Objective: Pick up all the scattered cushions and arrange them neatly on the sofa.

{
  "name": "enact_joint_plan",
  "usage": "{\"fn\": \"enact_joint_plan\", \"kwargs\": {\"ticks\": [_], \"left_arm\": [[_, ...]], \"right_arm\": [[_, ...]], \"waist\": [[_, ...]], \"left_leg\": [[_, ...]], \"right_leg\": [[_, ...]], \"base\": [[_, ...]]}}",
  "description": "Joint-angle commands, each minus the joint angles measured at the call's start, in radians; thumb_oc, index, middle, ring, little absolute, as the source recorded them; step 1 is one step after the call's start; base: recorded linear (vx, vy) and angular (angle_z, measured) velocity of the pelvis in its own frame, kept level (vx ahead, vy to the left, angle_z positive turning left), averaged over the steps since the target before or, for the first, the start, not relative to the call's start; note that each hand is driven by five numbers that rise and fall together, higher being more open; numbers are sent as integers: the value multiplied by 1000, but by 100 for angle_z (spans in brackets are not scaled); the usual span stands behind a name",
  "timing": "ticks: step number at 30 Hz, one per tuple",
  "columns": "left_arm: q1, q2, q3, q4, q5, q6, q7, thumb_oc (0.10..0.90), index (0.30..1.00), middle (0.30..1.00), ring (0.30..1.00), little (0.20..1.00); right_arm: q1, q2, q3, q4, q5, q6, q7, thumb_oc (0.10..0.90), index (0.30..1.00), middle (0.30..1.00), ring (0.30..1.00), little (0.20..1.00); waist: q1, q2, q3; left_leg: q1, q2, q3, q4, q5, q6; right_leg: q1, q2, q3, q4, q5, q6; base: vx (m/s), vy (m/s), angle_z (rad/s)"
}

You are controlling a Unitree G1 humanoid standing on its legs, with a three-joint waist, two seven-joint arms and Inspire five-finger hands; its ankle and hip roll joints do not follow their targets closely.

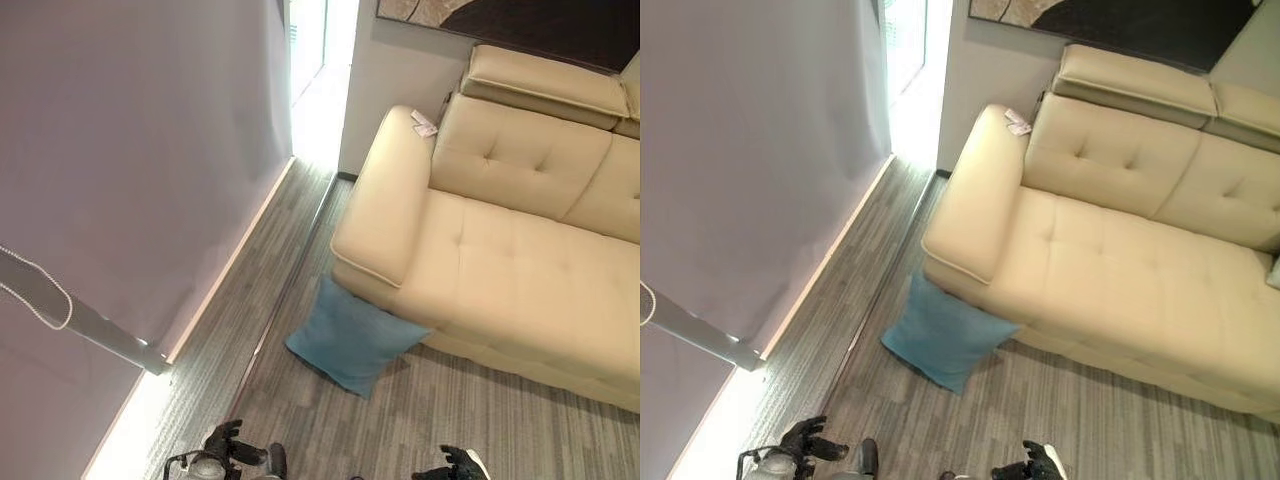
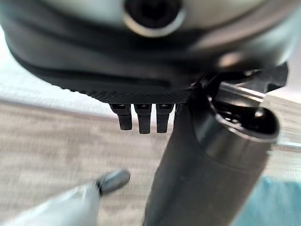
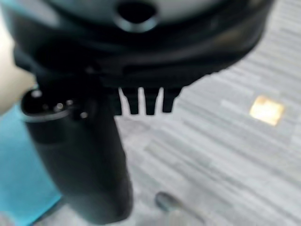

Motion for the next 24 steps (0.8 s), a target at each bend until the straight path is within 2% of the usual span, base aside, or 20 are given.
{"fn": "enact_joint_plan", "kwargs": {"ticks": [1,2,3,5,6,8,11,12,13,14,15,16,17,18,19,20,21,23,24], "left_arm": [[13,30,-2,-2,-13,-25,23,800,900,900,900,900],[12,30,-2,-2,-13,-25,23,800,900,900,900,900],[18,31,0,5,-3,-24,23,800,900,900,900,900],[19,31,1,7,0,-23,23,800,900,900,900,900],[20,27,2,16,5,-23,21,800,900,900,900,900],[18,23,-2,19,13,-22,15,800,900,900,900,900],[23,17,-8,25,30,-25,9,800,900,900,900,900],[29,7,-13,23,36,-27,2,800,900,900,900,900],[29,7,-13,23,36,-27,2,800,900,900,900,900],[29,2,-18,20,38,-28,-3,800,900,900,900,900],[21,-4,-27,11,33,-25,-3,800,900,900,900,900],[20,-4,-27,11,33,-25,-3,800,900,900,900,900],[13,-7,-30,6,28,-23,-1,800,900,900,900,900],[11,-8,-31,4,23,-23,0,800,900,900,900,900],[11,-8,-31,4,23,-23,0,800,900,900,900,900],[16,-7,-32,7,16,-19,4,800,900,900,900,900],[17,-6,-35,10,18,-19,7,800,900,900,900,900],[18,-5,-37,11,14,-21,7,800,900,900,900,900],[18,-5,-38,9,5,-23,7,800,900,900,900,900]], "right_arm": [[-10,-34,2,-42,7,-17,-19,800,900,900,900,900],[-11,-34,2,-42,7,-17,-19,800,900,900,900,900],[-7,-38,4,-45,10,-18,-21,800,900,900,900,900],[-4,-41,5,-47,12,-18,-21,800,900,900,900,900],[-2,-44,4,-43,13,-14,-21,800,900,900,900,900],[5,-47,1,-37,10,-13,-19,800,900,900,900,900],[24,-49,-7,-29,12,-17,-20,800,900,900,900,900],[42,-48,-18,-24,26,-23,-17,800,900,900,900,900],[42,-48,-18,-24,26,-23,-17,800,900,900,900,900],[42,-50,-21,-21,34,-28,-16,800,900,900,900,900],[34,-55,-19,-22,44,-31,-18,800,900,900,900,900],[33,-55,-19,-22,44,-31,-18,800,900,900,900,900],[24,-58,-15,-24,49,-30,-21,800,900,900,900,900],[21,-59,-10,-27,51,-30,-21,800,900,900,900,900],[21,-59,-10,-27,51,-30,-21,800,900,900,900,900],[24,-61,-4,-33,55,-29,-21,800,900,900,900,900],[26,-61,-1,-34,53,-30,-21,800,900,900,900,900],[28,-63,2,-31,50,-29,-20,800,900,900,900,900],[28,-63,4,-26,47,-28,-20,800,900,900,900,900]], "waist": [[24,-6,19],[24,-5,17],[6,-2,17],[-1,-3,19],[-15,-8,20],[-28,-8,23],[-40,-13,17],[-45,-15,7],[-46,-16,4],[-49,-19,1],[-43,-35,23],[-44,-32,22],[-36,-35,35],[-29,-38,40],[-29,-38,40],[-17,-43,32],[-12,-45,28],[-2,-40,28],[7,-35,28]], "left_leg": [[-10,-4,-24,113,-150,0],[-13,-3,-24,112,-148,0],[12,-27,-36,90,-153,5],[23,-37,-42,84,-159,6],[45,-58,-54,76,-173,7],[63,-72,-73,82,-190,6],[81,-83,-83,98,-214,-1],[86,-77,-71,142,-239,-28],[82,-79,-72,141,-236,-28],[62,-65,-55,216,-234,-52],[-30,-28,-37,415,-177,-86],[-37,-25,-39,425,-181,-87],[-78,-14,-38,501,-160,-92],[-103,-5,-41,524,-162,-84],[-103,-5,-41,524,-162,-84],[-127,20,-49,448,-182,-63],[-128,21,-68,404,-186,-60],[-126,18,-123,316,-168,-66],[-130,15,-172,267,-138,-77]], "right_leg": [[-17,-1,40,-67,90,49],[-19,1,40,-70,94,48],[-49,60,65,-133,78,37],[-53,78,65,-162,80,33],[-92,92,55,-233,103,25],[-93,99,35,-274,109,24],[-60,106,48,-309,107,17],[-17,115,58,-335,100,0],[-20,114,58,-336,102,0],[7,110,48,-354,102,-9],[41,105,54,-366,95,-34],[39,107,52,-366,95,-34],[51,110,47,-369,88,-49],[60,111,50,-370,79,-56],[60,112,50,-370,79,-56],[83,109,62,-377,58,-54],[91,109,71,-380,50,-52],[105,120,94,-381,37,-51],[113,129,111,-380,30,-52]], "base": [[154,166,-15],[251,158,-10],[140,54,-3],[196,43,-3],[197,19,1],[241,-19,14],[204,-45,34],[237,-65,37],[201,-78,47],[86,-128,30],[87,-128,32],[24,-120,29],[14,-53,12],[18,-51,0],[174,-8,-33],[226,40,-16],[276,66,-6],[177,107,-9],[160,129,-41]]}}
